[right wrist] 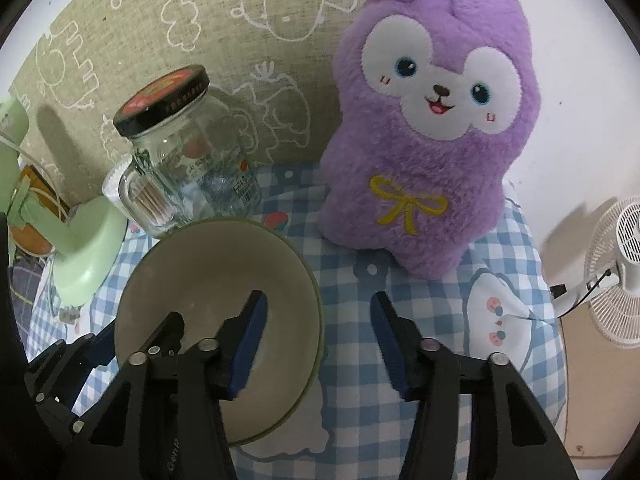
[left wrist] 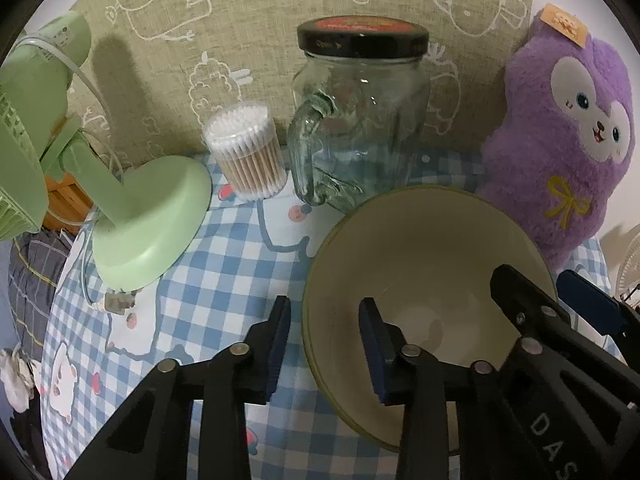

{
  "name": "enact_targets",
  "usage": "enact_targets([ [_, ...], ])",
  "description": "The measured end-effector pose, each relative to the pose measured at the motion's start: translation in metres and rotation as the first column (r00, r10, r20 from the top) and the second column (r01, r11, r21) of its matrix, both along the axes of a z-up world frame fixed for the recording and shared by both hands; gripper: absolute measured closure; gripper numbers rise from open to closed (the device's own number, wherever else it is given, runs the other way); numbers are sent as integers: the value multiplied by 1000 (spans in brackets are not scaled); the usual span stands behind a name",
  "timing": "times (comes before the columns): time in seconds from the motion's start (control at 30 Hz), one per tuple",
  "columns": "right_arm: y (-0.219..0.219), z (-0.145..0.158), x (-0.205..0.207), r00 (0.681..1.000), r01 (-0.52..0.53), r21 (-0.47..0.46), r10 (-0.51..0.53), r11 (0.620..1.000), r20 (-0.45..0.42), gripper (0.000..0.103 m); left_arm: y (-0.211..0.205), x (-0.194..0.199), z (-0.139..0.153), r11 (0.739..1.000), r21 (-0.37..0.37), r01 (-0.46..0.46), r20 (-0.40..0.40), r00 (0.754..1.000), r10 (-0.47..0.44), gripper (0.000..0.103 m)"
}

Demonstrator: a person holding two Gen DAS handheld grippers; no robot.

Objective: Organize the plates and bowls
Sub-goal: 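Close both tools on the rim of the small patterned bowl, then lift the small patterned bowl and carry it back toward the plate stack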

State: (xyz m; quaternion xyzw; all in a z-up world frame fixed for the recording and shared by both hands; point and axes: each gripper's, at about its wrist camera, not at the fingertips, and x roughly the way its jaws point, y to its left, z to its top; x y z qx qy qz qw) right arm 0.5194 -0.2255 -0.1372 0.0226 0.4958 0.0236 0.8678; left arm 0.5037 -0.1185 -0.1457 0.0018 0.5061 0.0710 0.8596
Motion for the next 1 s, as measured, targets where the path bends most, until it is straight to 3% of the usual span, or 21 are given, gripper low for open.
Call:
enact_targets([
  [0.23, -1, -8, 2, 1000, -1, 8, 1, 1000, -28, 79, -4, 3, -7, 1000, -10, 15, -52, 999, -15, 82],
  [0.43, -1, -10, 6, 999, -6, 33, 8, 999, -40, 88, -5, 3, -7, 1000, -16, 21, -55, 998, -22, 84],
  [1.0, 0, 8, -12, 999, 6, 5, -6, 1000, -39, 88, -2, -8, 6, 999, -19, 32, -53, 998, -32, 89],
])
